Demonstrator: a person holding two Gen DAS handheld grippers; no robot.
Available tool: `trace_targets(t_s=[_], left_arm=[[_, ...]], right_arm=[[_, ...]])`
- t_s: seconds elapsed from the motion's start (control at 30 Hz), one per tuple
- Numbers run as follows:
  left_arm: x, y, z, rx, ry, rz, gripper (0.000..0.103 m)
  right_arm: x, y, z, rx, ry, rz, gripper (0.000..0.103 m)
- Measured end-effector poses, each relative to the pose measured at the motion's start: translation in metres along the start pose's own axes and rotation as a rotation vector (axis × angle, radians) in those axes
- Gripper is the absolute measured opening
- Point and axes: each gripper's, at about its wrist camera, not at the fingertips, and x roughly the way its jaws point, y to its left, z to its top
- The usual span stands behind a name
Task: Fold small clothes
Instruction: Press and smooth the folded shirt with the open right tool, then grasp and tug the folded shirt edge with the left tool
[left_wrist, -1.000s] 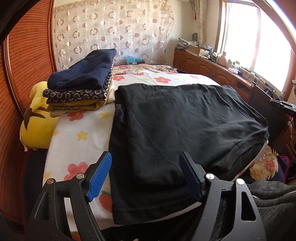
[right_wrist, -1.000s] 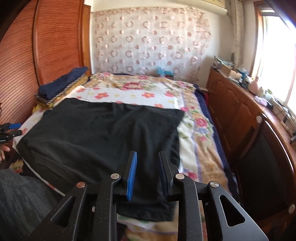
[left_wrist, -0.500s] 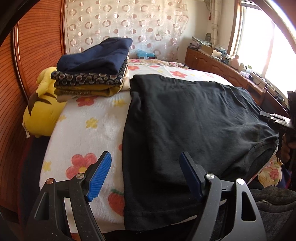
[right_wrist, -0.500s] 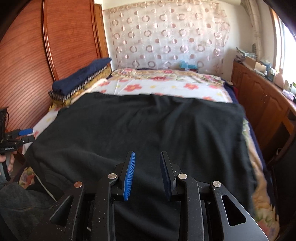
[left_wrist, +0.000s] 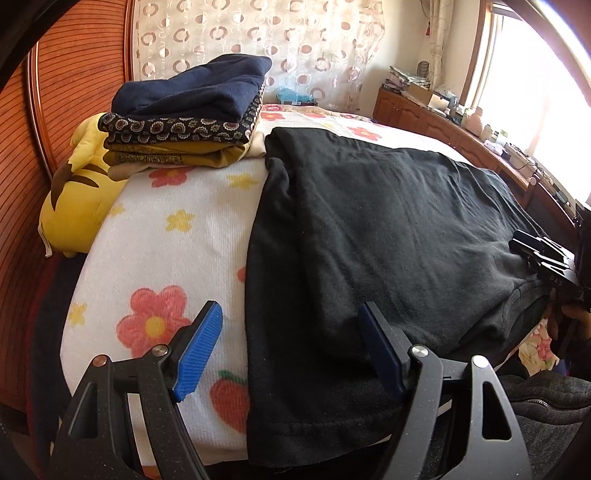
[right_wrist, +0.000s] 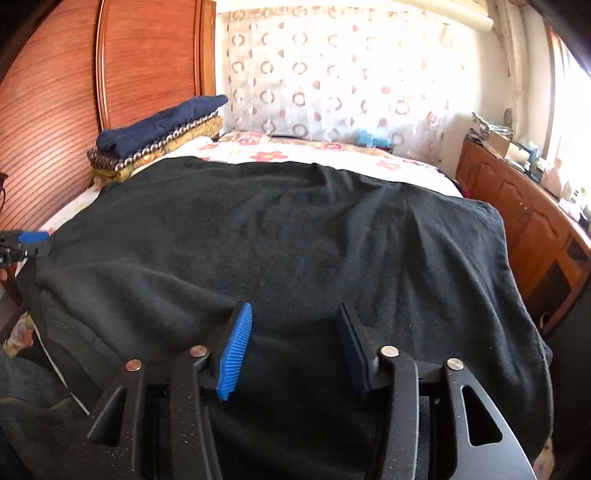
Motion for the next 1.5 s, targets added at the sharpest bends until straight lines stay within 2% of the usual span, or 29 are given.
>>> trace_targets(t_s=[0.17, 0.3, 0.4, 0.47, 0.5, 0.57, 0.63, 0.73, 0.93, 0.97, 1.17, 1.3, 1.43, 1.5], left_arm=[[-0.002, -0.002, -0.001, -0.004, -0.009, -0.039, 0.075], [-0.002, -0.006, -0.002, 0.016, -0.012, -0.039, 0.06], [-0.001, -0.007, -0.001, 0.02, -0.012, -0.058, 0.04], [0.0, -0.008, 0.002, 0.019, 0.001, -0.098, 0.015], [-0.004, -0.012, 0.006, 0.022, -0.008, -0.123, 0.012], [-0.016, -0.029, 0.021, 0.084, -0.052, -0.146, 0.009], [-0.029, -0.047, 0.043, 0.115, -0.088, -0.223, 0.009], [-0.04, -0.076, 0.075, 0.187, -0.157, -0.235, 0.008], [-0.043, -0.13, 0.118, 0.26, -0.216, -0.312, 0.006], [-0.041, -0.139, 0.123, 0.271, -0.219, -0.328, 0.002], [-0.037, -0.199, 0.149, 0.367, -0.225, -0.416, 0.0], [-0.035, -0.215, 0.153, 0.397, -0.219, -0.408, 0.0], [-0.031, -0.192, 0.15, 0.357, -0.218, -0.332, 0.001], [-0.025, -0.176, 0.15, 0.326, -0.2, -0.301, 0.006]], right_arm=[[-0.001, 0.003, -0.007, 0.011, -0.032, -0.007, 0.055], [-0.003, 0.006, -0.01, 0.014, -0.035, -0.008, 0.055], [-0.004, 0.006, -0.01, 0.014, -0.036, -0.011, 0.056], [-0.004, 0.006, -0.009, 0.013, -0.032, -0.012, 0.056], [-0.005, 0.004, -0.008, 0.013, -0.028, -0.01, 0.057], [-0.005, 0.004, -0.005, 0.007, -0.003, -0.008, 0.057], [-0.006, -0.001, 0.0, 0.013, 0.035, 0.002, 0.057], [-0.013, -0.011, 0.005, 0.053, 0.068, 0.029, 0.057], [-0.041, -0.029, 0.01, 0.059, 0.059, -0.03, 0.057], [-0.047, -0.032, 0.011, 0.06, 0.05, -0.036, 0.057], [-0.088, -0.051, 0.019, 0.083, -0.026, -0.067, 0.057], [-0.101, -0.059, 0.013, 0.105, -0.046, -0.08, 0.057], [-0.095, -0.056, 0.007, 0.112, -0.038, -0.043, 0.057], [-0.087, -0.051, 0.008, 0.105, -0.031, -0.014, 0.057]])
